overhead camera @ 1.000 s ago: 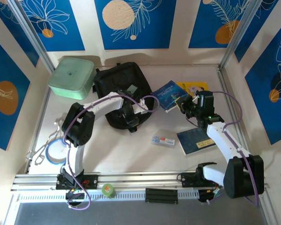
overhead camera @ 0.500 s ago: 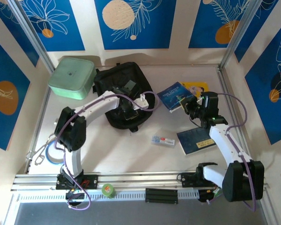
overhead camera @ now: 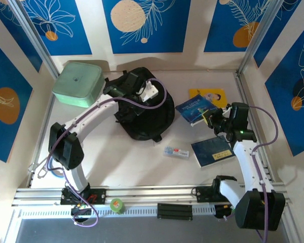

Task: Pack the student bag
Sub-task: Place the book in the student bag.

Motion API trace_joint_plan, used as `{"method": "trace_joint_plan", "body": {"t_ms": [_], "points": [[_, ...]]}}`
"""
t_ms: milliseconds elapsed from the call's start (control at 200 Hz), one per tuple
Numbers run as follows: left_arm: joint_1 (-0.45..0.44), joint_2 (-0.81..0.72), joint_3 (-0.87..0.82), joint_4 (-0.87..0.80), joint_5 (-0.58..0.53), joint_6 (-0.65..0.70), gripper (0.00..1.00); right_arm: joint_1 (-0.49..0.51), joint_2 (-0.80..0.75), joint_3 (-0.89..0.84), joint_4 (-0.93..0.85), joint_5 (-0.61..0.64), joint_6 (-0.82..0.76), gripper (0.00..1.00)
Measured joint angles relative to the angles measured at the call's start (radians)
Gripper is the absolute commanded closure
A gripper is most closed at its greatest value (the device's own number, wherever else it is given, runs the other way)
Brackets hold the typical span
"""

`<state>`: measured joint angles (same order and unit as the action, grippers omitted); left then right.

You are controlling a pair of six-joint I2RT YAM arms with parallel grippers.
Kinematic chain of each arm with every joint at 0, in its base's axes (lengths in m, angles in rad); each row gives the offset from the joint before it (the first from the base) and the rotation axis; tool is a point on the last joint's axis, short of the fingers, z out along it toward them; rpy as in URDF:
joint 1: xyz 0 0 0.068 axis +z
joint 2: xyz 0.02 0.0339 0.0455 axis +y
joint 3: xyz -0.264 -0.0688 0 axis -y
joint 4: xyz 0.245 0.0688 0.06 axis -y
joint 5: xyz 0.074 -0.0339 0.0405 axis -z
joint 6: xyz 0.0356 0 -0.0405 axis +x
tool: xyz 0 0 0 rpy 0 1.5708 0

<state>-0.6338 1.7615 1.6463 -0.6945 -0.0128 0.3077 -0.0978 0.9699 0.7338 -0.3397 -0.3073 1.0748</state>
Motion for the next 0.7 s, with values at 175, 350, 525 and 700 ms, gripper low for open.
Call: {"method": "trace_joint_plan", "body": {"t_ms": [175,350,525,700], "points": [[0.001,-0.054,-0.001,0.083,-0.007,-0.042,1.0,0.045,0.003,0.023,-0.021,-0.07,0.007,0.99],[0.001,-0.115,-0.024,0.152,-0.002,-0.062,1.0,0.159,0.052,0.061,0.01,-0.091,0.011,0.99],[0.001,-0.123,-0.037,0.195,0.012,-0.074,1.0,0.268,0.128,0.081,0.076,-0.085,0.031,0.99],[0.001,-0.123,-0.055,0.215,0.039,-0.087,1.0,0.333,0.192,0.092,0.114,-0.076,0.069,0.99]]}}
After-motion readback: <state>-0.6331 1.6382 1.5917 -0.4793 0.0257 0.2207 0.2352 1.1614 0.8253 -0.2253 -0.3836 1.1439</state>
